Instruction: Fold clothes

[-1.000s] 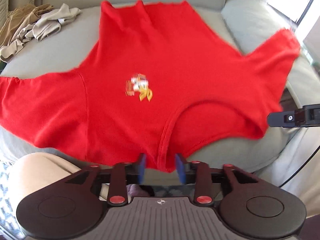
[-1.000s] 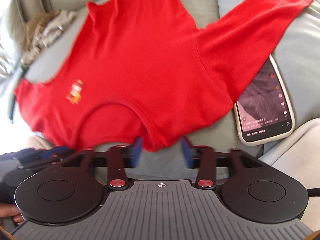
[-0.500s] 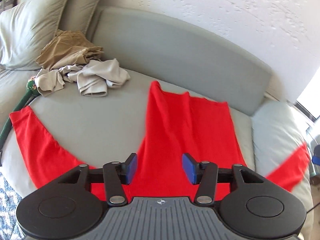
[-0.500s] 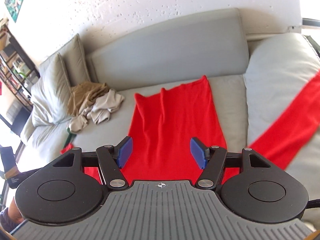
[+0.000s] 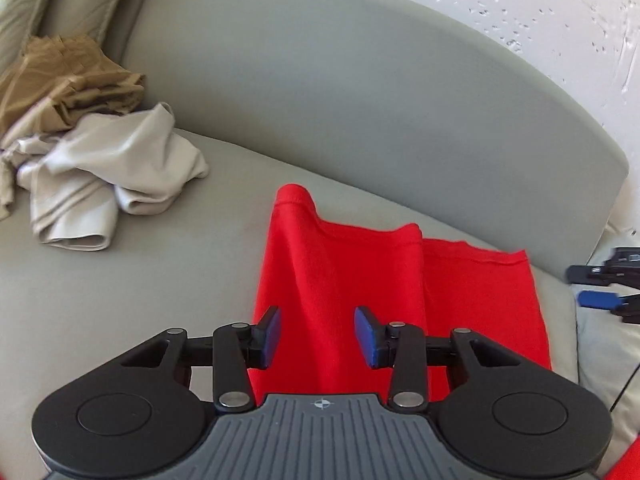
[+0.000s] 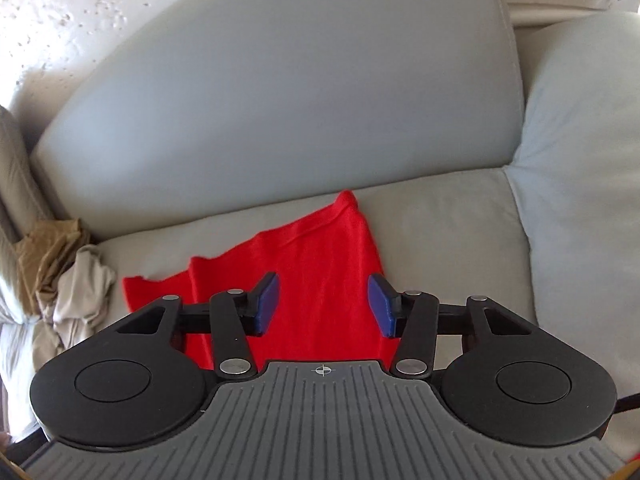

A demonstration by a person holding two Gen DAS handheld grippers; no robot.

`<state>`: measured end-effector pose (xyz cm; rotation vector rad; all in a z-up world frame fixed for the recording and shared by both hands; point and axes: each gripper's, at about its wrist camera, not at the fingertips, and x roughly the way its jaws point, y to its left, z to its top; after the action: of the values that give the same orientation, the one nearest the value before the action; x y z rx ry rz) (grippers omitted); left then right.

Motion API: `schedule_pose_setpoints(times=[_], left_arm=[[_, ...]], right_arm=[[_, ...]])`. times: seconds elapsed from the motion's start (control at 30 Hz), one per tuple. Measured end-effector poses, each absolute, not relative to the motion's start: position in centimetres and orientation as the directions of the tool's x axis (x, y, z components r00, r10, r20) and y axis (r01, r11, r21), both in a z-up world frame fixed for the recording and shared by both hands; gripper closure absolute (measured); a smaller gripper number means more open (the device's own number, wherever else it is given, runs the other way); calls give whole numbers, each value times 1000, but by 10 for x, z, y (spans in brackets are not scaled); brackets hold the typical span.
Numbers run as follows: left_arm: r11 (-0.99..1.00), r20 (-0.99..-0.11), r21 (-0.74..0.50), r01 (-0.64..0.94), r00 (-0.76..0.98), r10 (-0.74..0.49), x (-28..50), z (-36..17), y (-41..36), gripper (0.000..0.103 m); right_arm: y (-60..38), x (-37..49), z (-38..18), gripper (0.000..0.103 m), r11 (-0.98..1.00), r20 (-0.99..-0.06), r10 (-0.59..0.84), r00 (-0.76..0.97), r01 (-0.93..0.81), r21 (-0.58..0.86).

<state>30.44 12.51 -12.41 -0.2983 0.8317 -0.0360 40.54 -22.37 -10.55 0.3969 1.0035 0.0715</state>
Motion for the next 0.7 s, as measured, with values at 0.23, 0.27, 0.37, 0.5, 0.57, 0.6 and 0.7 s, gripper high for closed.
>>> schedule_pose_setpoints(times=[0.23, 0.27, 0.37, 0.5, 0.57, 0.6, 0.7], left_arm=[[957, -720, -237, -165, 691, -59, 322, -145, 152, 64], [952, -721, -249, -176, 690, -61, 322, -146, 156, 64], [940, -715, -284, -191, 696, -74, 323, -147, 163, 63], [929, -706, -323, -179, 700, -111, 323, -149, 166, 62], [920, -705, -350, -176, 696, -136, 323, -151, 167, 62], [917, -707, -356, -180, 694, -139, 323, -152, 167, 62], [914, -719, -360, -185, 679, -146, 325, -156, 166, 61]], right_arm=[[-219, 477, -164, 52, 958, -838, 150, 525, 131, 254], [-215, 480, -168, 55, 966, -833, 140, 536, 112, 234], [-199, 475, -168, 99, 984, -804, 143, 577, 5, 179], [-192, 453, -151, 100, 998, -737, -39, 675, 55, -2], [-201, 445, -146, 100, 984, -702, -165, 693, 161, -72], [-208, 442, -146, 100, 973, -695, -214, 686, 211, -91], [-227, 437, -157, 100, 935, -711, -322, 625, 326, -137]])
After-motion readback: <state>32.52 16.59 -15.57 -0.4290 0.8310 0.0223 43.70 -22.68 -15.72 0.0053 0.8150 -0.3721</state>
